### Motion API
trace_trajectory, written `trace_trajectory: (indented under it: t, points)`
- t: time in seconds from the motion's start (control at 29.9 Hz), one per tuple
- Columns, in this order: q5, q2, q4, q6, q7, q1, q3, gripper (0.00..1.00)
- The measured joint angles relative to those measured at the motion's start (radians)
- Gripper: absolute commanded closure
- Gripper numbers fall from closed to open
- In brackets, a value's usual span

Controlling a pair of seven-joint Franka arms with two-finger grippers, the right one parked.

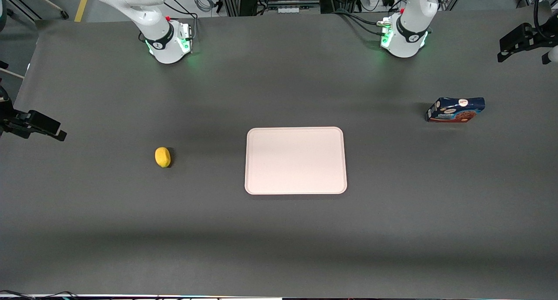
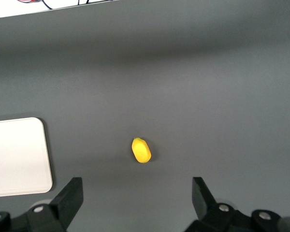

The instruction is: Place cookie box on tray

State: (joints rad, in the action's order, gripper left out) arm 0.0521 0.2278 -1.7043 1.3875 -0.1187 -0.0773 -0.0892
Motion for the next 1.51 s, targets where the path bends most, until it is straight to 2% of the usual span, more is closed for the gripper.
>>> trace_trajectory:
  t: [1.51]
  points:
    - [0.0, 0.0, 0.017, -0.02, 0.001, 0.011, -0.006, 0.0]
